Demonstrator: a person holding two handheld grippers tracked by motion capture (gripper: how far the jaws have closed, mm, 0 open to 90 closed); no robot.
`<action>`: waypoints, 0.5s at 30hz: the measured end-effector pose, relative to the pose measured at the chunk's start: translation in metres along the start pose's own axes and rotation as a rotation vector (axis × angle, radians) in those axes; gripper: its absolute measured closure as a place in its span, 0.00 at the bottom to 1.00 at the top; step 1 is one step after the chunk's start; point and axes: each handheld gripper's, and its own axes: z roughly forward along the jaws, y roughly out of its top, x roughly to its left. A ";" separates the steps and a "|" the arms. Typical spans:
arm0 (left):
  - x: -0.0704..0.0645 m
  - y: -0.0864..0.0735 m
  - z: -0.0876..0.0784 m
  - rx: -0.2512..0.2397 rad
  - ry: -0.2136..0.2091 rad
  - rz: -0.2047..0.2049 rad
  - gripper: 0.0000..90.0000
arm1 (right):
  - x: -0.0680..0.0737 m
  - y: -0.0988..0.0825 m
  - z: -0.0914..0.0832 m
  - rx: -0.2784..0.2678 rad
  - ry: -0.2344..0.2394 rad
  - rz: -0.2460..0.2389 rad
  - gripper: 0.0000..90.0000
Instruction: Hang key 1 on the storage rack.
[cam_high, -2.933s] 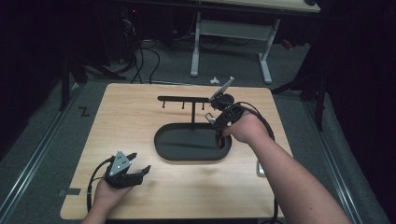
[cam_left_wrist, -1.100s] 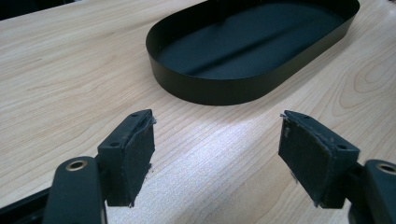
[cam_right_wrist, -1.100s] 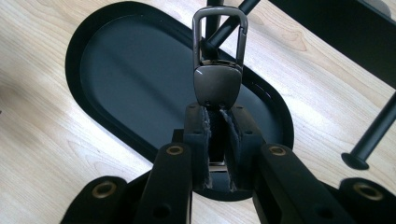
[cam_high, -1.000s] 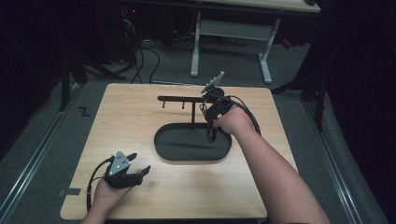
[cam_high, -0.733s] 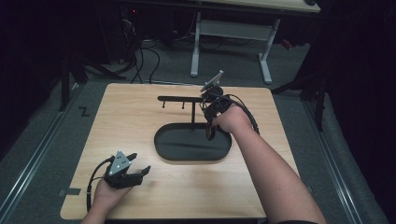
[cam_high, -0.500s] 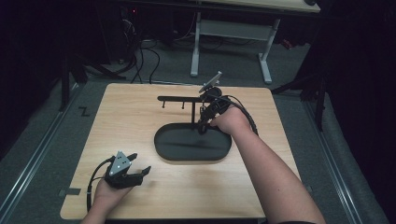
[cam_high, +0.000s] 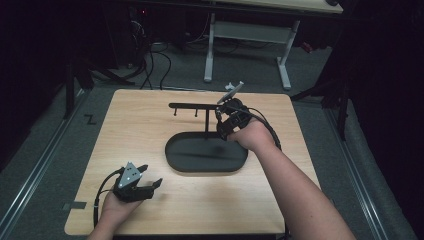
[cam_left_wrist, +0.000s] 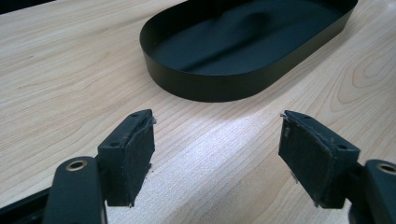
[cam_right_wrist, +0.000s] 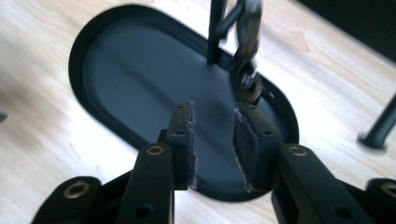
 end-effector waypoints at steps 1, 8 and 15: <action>0.000 0.000 0.000 0.005 -0.003 0.001 0.30 | 0.000 -0.005 -0.001 -0.003 0.000 -0.007 0.72; -0.002 0.000 0.002 0.009 -0.002 0.006 0.30 | -0.005 -0.043 -0.006 -0.023 0.013 0.019 0.60; -0.003 0.000 0.003 0.014 -0.002 0.008 0.30 | -0.013 -0.091 0.003 -0.036 0.015 0.080 0.52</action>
